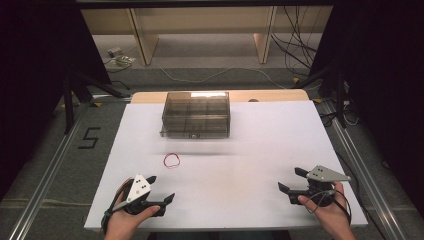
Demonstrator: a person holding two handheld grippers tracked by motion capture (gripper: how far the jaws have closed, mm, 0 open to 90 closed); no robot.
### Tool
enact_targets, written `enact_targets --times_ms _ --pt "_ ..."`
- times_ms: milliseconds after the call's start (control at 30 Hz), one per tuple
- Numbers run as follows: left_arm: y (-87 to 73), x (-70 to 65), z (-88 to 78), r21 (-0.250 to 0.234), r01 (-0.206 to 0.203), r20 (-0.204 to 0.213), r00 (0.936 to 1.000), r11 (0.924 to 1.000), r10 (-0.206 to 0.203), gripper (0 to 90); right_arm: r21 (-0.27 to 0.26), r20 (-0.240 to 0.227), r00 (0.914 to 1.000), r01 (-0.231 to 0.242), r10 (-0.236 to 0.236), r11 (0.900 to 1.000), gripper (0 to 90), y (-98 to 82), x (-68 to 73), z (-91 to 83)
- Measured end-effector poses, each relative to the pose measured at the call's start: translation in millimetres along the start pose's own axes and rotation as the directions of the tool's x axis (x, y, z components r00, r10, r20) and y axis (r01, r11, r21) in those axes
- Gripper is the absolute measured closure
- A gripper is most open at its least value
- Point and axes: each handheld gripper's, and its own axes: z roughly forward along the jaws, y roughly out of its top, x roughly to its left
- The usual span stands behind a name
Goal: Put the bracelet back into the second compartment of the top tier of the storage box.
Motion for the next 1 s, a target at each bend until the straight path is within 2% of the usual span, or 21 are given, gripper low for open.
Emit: enact_targets --times_ms 267,333,433,667,733,1000 --pt "3.9 2.8 2.7 -0.02 -0.011 -0.008 0.9999 0.9997 0.011 16.3 -0.003 0.0 1.0 0.002 -0.002 1.0 17.1 0.6 1.5 0.7" --pt "9.4 6.8 8.5 -0.017 -0.002 -0.027 0.9996 0.9999 0.001 16.7 0.003 -0.001 1.0 0.004 -0.004 1.0 17.1 0.7 2.0 1.9" --pt "13.2 9.9 12.7 -0.013 -0.005 -0.025 0.9997 0.9999 0.004 20.0 0.0 -0.006 0.9999 0.01 -0.01 1.0 17.1 1.0 2.2 3.1" --pt "26.4 21.5 36.6 0.034 -0.035 -0.063 0.9973 0.9988 0.037 26.6 0.003 -0.007 1.0 0.002 -0.002 1.0 17.1 0.7 2.2 3.6" --pt "28.7 24.8 42.3 0.044 -0.043 -0.06 0.9972 0.9981 0.045 32.0 0.002 -0.007 1.0 0.002 -0.002 1.0 17.2 0.7 2.2 3.6" --pt "30.7 34.5 64.6 0.109 -0.069 -0.064 0.995 0.9917 0.076 40.3 0.008 -0.004 1.0 0.005 -0.005 1.0 17.2 0.8 2.7 4.1"
